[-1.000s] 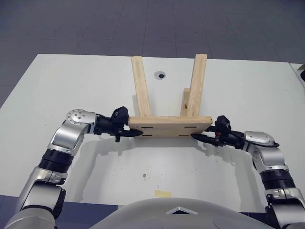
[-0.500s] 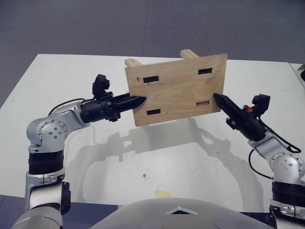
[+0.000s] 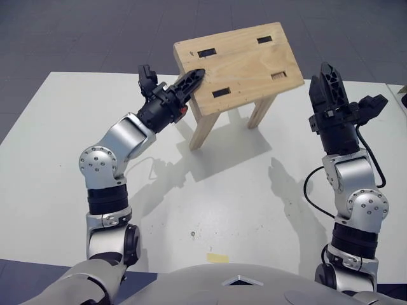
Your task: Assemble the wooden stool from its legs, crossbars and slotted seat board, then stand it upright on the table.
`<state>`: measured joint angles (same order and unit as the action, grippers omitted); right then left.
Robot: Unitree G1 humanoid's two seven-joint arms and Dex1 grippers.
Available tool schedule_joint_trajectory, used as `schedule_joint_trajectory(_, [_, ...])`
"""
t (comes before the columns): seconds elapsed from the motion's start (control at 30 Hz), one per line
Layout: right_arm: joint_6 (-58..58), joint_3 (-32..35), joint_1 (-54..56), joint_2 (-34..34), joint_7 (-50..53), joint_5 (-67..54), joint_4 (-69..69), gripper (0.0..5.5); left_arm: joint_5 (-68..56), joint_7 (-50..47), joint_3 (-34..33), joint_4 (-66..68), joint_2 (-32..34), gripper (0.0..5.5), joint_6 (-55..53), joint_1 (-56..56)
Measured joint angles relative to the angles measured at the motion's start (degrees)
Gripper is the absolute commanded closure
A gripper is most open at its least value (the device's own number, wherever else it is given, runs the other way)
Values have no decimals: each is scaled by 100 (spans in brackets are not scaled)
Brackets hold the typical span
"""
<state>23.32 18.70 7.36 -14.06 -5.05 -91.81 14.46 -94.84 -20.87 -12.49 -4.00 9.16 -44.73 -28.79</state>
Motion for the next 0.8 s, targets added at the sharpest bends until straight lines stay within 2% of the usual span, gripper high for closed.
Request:
schedule_joint_trajectory(0.13, [-90,70,-189,219,57,410,-189,149,-116,-729,-125,315,-61,282,144,-88])
schedule_joint_trajectory(0.3, [-95,-99,-191,560,-14,846,-168,79,-109,-714,-369,555,-30,208,173,-89])
schedule_joint_trajectory(0.4, [-235,-311,-187,635,-131,1613,-135,26,131,-404,-458,442,281,153,107,0])
schedule_joint_trajectory(0.43, [-388,-430,-181,646,-86,2119,-136,11,519,-116,-444,235,499,136,141,65])
schedule_joint_trajectory(0.53, [-846,-853,-144,563,239,3904,-271,10,1877,735,-348,-473,1195,77,484,301])
schedule_joint_trajectory(0.63, [-1334,-1179,-110,522,589,5467,-694,10,3580,1132,-132,-553,1595,19,1333,370])
schedule_joint_trajectory(0.8, [-1897,-1304,-104,607,1071,6923,-1025,10,5979,1182,323,83,1679,12,2714,303])
